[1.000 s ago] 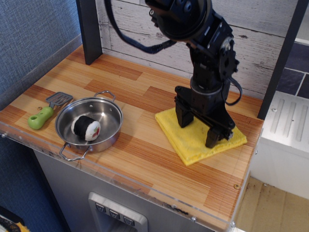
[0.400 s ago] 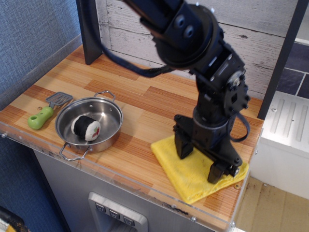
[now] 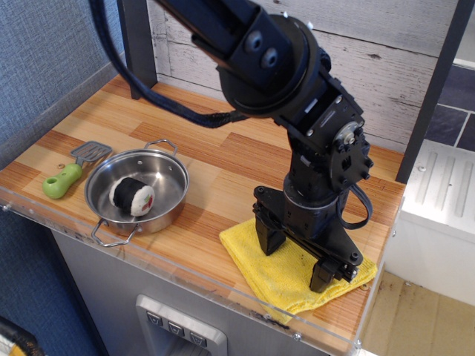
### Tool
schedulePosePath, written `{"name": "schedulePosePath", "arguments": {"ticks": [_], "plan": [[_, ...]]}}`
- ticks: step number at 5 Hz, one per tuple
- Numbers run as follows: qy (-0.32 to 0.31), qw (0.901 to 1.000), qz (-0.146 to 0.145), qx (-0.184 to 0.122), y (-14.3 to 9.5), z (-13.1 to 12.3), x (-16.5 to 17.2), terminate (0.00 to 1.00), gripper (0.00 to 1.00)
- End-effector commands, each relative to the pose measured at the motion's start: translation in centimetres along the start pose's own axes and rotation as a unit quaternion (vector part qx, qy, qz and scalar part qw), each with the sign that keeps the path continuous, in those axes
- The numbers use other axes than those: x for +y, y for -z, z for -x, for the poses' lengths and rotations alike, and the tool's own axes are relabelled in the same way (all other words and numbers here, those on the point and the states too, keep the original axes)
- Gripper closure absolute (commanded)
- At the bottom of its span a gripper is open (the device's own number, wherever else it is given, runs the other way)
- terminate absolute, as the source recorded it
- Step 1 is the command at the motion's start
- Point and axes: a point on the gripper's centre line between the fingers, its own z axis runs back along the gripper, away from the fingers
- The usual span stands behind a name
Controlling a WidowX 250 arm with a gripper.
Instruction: Move the yellow cloth to the front right corner of the table.
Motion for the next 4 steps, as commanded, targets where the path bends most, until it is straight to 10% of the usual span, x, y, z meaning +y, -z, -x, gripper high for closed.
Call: {"name": "schedulePosePath", "arguments": {"ticks": [1, 4], "plan": [[0.028, 0.9988, -0.012, -0.039, -2.3, -2.1, -1.2, 0.00, 0.00], [0.029, 0.9882, -0.058, -0.139, -10.1, -3.9, -1.1, 0.00, 0.00]]}}
